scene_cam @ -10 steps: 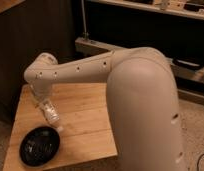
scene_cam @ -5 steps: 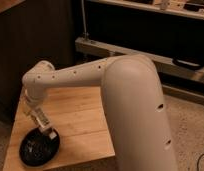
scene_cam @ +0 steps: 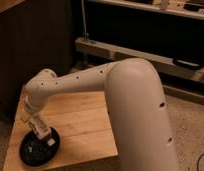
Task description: Place the bottle in the ceramic bowl
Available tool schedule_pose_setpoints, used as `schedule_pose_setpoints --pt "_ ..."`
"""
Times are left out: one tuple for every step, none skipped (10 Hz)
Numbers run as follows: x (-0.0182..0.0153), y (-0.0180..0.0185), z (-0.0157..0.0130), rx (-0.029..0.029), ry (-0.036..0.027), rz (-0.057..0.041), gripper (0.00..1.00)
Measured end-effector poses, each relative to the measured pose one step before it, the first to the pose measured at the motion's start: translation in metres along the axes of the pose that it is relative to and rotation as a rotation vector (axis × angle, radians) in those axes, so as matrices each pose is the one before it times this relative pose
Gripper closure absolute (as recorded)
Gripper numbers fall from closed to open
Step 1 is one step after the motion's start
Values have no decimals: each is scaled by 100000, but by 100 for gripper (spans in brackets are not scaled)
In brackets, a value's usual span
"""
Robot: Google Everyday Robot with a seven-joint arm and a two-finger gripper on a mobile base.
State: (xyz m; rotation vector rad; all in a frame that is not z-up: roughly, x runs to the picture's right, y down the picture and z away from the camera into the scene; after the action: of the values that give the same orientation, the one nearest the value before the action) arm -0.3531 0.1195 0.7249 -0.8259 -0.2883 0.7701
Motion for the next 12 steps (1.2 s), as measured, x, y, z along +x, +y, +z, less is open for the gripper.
schedule_pose_setpoints --pt "167 -329 248 504 -90 -422 100" --pt "442 -303 646 800 871 -344 98" --pt "298 61 857 550 2927 -202 90" --pt "160 -272 586 1428 4941 515 81" --pt "109 36 645 1137 5964 270 70" --pt "39 209 477 542 2769 -383 59" --pt "296 -320 140 686 1124 203 50" --pt "271 -62 154 55 359 70 40" --pt "342 63 -73 -1120 -1242 30 28" --pt "473 -435 -226 -1095 -1343 -157 22" --pt "337 -48 6 -1967 -998 -1339 20" --pt "109 31 -34 -1146 -707 -1036 20"
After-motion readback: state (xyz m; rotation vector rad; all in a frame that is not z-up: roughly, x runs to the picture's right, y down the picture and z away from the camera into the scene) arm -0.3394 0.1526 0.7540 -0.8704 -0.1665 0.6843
